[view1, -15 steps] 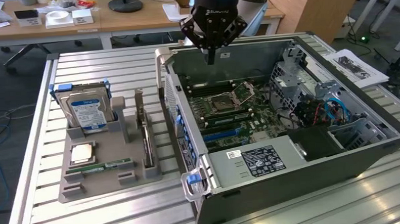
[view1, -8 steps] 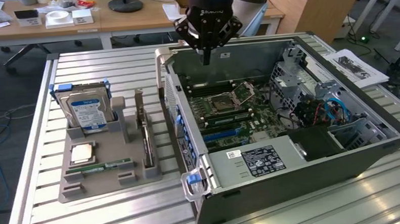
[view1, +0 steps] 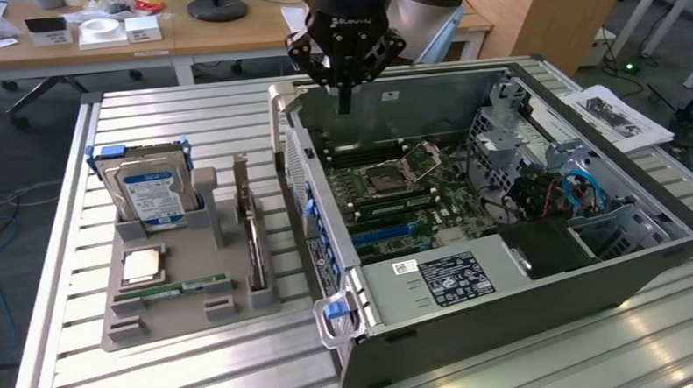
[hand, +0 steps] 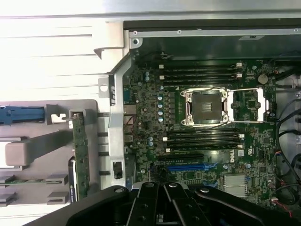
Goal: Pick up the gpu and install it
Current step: 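Reach for the gpu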
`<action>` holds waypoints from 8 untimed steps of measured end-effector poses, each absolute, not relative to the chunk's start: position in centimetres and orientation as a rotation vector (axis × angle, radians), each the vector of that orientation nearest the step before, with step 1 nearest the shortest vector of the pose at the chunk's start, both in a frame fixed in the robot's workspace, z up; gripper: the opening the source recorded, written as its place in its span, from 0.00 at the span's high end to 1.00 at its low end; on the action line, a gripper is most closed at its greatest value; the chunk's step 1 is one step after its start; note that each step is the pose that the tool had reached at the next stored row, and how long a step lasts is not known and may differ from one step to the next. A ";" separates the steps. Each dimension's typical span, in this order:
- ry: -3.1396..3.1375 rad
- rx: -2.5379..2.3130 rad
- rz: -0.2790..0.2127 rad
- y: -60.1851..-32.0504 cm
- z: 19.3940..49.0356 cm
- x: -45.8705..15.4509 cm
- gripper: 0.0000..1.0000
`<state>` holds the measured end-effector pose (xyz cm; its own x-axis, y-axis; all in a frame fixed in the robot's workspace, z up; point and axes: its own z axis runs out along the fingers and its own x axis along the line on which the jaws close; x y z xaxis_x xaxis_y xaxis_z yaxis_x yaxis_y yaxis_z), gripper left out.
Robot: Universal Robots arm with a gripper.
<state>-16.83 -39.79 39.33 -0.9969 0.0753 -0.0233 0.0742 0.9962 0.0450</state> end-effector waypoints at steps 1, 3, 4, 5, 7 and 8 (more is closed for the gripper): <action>3.114 0.116 0.069 -39.8 39.3 -17.0 0.89; 3.114 0.117 0.069 -39.8 39.3 -17.5 0.89; 3.114 0.117 0.069 -39.7 39.3 -17.7 0.89; 3.114 0.117 0.069 -39.7 39.3 -17.9 0.89; 3.114 0.117 0.069 -39.7 39.3 -18.4 0.89; 3.114 0.117 0.069 -39.7 39.3 -18.6 0.89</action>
<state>-18.56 -39.70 39.32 -0.9969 0.0753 -0.0233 0.0741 0.9962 0.0451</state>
